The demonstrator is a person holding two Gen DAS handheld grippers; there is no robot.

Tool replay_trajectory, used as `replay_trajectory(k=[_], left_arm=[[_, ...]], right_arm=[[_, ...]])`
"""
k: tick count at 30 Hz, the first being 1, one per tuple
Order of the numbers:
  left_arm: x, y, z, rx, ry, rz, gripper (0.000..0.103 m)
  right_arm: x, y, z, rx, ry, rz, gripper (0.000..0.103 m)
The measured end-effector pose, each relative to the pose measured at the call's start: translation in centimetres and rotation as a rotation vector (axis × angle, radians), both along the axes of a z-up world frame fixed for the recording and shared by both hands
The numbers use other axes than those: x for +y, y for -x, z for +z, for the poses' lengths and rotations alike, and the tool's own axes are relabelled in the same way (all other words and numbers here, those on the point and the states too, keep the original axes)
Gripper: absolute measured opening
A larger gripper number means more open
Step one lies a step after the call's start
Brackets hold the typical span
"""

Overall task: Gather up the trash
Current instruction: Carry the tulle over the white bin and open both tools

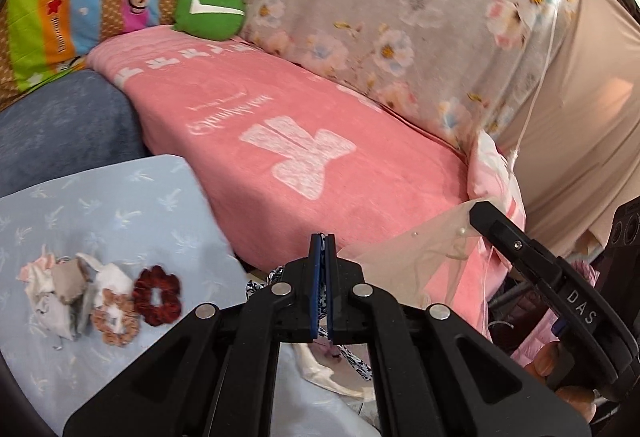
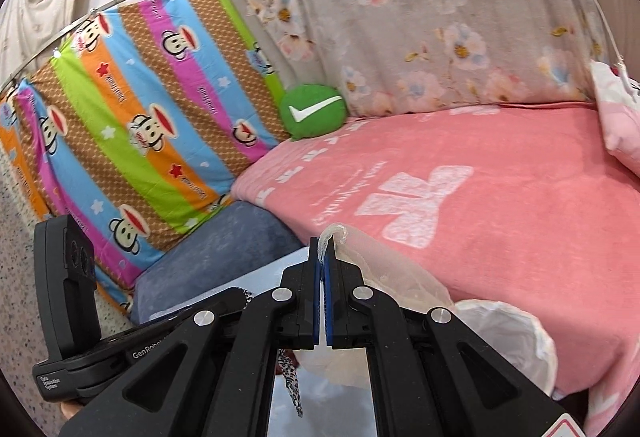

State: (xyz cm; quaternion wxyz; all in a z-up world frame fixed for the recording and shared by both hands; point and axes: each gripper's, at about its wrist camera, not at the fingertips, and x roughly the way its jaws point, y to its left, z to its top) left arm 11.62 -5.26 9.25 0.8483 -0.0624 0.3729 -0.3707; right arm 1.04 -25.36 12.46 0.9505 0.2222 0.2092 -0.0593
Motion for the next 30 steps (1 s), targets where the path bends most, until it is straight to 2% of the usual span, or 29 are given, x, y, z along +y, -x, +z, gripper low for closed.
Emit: replay_trajectory(k=[11,13,19,21,25,30], left_arm=[[-7.3,2.6,-2.3,0.04,-0.044,-0.126,0.004],[-8.1,3.0,-2.5,0.04,-0.045,-0.129,0.004],[-9.5,3.2,-3.2,0.072,-0.06,-0.145,0.005],[-9.7,3.2,-3.3,0.068,-0.07,-0.136,0.011],[-9.5,3.4,-3.3,0.047,-0.084,-0.099,0.051],[-9.3,3.2,-3.2,0.03,-0.092,-0.074,0.052]], right_arm=[[-5.4,3.5,-2.4,0.051,-0.01,-0.106,0.003],[-5.9,3.8,-2.6,0.055,-0.012,-0.12,0.008],[-7.0,4.5,-3.3,0.067,-0.027,-0.135,0.014],[-7.1,4.6,-3.5,0.069,-0.035,-0.135,0.014],[-7.3,4.7,-3.8,0.072,-0.047,-0.132,0.017],[-7.1,4.7,-4.1,0.079,-0.05,-0.124,0.02]])
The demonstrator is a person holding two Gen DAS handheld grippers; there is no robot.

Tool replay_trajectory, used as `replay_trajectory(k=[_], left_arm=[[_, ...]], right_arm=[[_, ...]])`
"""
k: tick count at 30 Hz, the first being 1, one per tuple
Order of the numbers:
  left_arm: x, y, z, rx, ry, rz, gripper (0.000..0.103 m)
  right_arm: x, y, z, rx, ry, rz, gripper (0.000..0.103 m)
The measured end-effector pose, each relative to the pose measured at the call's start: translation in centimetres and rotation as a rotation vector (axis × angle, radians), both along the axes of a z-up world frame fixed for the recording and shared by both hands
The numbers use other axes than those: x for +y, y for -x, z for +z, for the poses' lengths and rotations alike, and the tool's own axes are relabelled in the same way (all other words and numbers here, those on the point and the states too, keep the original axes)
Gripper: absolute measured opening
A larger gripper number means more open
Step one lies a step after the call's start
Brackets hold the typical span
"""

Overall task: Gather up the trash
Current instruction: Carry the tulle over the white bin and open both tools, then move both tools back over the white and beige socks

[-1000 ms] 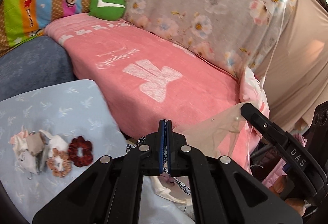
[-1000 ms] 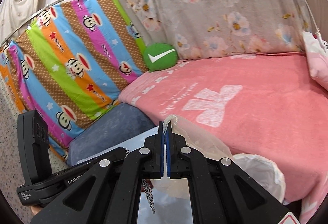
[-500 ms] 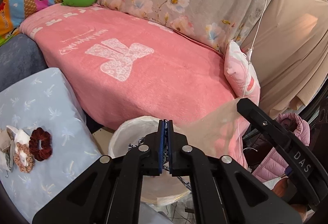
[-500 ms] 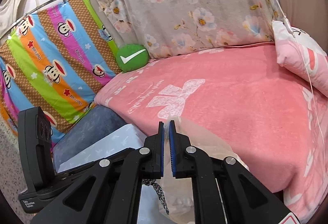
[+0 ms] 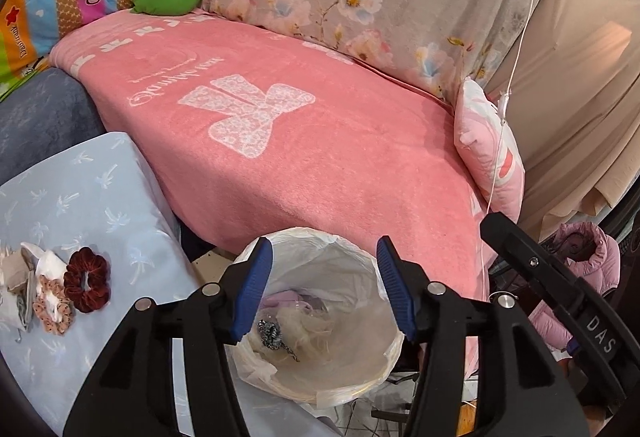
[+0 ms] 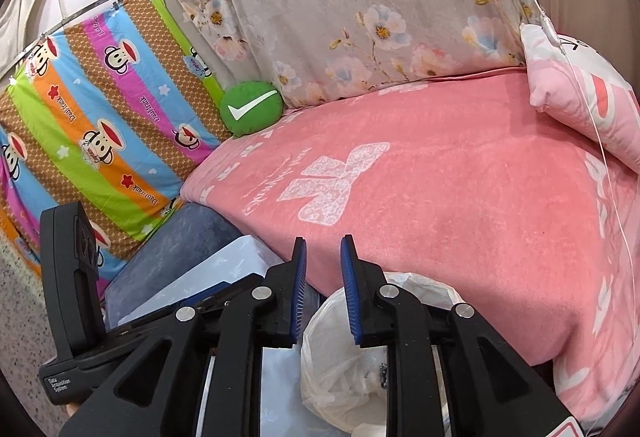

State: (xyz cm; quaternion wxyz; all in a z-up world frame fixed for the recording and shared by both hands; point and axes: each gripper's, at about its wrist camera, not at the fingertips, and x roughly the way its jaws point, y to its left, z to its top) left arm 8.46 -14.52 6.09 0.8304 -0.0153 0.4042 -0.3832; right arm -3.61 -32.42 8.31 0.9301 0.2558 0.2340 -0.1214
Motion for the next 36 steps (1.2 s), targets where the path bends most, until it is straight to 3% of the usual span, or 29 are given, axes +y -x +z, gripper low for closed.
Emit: replay_trajectory(k=[17,36], left_arm=[[4.6,-0.7,-1.5,-0.006,-0.03,0.123,0.052],[17.5,-4.8,-5.2,0.056,-0.068,0.405,0.061]], right_arm=[[4.6,-1.8,-3.5,0.093,-0.009,0.112,0.025],[15.6,-7.6,-6.4,0.183,0.027,0.312,0.025]])
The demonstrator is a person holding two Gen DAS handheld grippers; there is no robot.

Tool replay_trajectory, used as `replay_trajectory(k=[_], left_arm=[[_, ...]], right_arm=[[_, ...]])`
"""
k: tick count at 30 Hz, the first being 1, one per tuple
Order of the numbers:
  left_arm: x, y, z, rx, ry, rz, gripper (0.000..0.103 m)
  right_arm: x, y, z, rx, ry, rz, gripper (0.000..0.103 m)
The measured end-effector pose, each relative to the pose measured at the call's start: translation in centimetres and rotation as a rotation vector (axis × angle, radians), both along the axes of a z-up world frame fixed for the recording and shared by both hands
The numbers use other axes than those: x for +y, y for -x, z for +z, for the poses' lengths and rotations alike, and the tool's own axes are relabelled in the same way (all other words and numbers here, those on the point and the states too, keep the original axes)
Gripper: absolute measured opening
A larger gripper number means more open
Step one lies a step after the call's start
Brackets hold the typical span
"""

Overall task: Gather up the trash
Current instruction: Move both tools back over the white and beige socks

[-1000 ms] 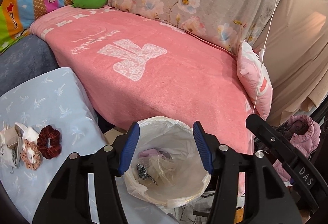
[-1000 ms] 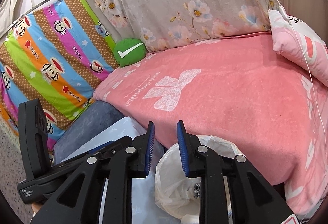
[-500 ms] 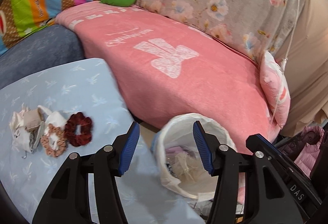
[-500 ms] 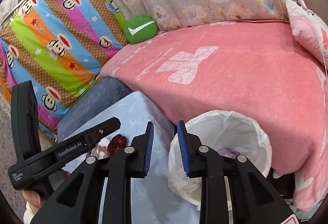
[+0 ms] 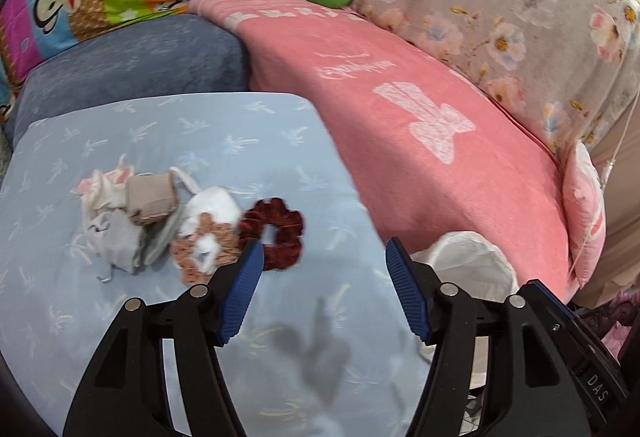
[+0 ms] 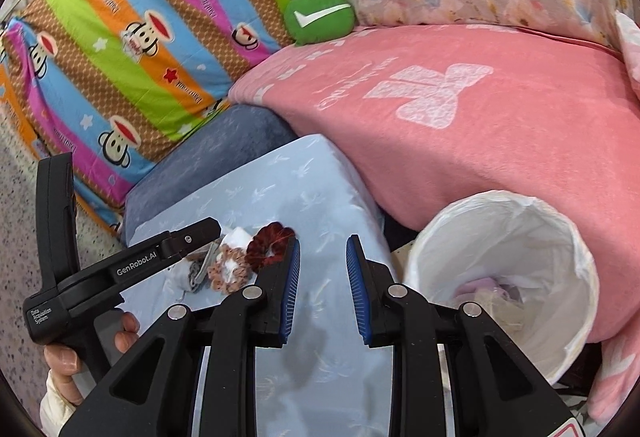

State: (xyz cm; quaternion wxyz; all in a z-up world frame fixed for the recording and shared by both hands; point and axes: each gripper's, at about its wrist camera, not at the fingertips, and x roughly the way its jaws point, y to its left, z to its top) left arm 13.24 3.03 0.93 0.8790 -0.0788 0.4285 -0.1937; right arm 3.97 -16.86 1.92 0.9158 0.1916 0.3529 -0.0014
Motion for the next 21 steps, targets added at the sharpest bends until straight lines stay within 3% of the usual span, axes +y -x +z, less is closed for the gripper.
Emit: replay_trajectory(k=[5,21], left_arm=[[3.6,-0.8,-0.9,0.005,-0.023,0.069,0.068],[15.4,-4.0,-4.4,0.066,-0.064,0.271,0.068]], right_arm=[[3.4,-1.6,-0.7,0.014,0.016,0.054,0.033],[15.5,-7.8,-3.4,0.066,0.052,0.253,0.033]])
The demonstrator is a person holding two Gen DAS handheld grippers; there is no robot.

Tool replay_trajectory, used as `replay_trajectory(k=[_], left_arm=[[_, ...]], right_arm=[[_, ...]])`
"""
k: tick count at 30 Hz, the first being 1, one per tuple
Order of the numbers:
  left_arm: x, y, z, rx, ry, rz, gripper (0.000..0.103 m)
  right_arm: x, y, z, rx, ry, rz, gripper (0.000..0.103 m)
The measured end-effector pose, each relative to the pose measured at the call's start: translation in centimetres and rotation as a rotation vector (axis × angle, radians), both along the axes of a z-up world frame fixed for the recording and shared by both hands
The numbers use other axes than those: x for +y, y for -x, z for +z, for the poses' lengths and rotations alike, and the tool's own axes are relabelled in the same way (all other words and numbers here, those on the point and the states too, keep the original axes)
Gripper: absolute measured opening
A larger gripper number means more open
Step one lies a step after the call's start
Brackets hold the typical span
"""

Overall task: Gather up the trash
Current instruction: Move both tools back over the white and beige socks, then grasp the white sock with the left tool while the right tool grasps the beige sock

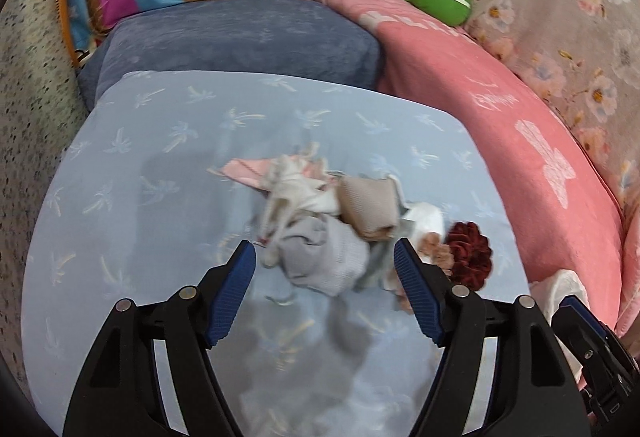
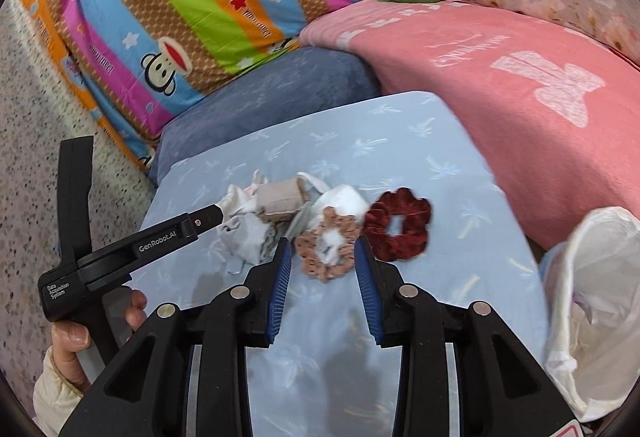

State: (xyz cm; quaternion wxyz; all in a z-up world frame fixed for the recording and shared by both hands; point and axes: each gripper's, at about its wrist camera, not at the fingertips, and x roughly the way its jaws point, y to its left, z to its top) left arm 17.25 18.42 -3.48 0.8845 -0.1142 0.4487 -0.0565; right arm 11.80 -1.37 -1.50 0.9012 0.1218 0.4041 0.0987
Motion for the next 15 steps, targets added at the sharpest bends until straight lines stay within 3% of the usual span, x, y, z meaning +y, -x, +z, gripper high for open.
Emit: replay_trajectory(k=[8,15], left_arm=[[3.7,-1.8,-1.5,0.037,0.051,0.041,0.068],[4.5,-3.4,-2.2,0.059,0.125,0.034,0.068]], right_arm=[[4.4,-3.9,-1.7,0.025,0.013,0.054,0.033],[6.6,-7.2,-3.5,0.054,0.019,0.065,0.033]])
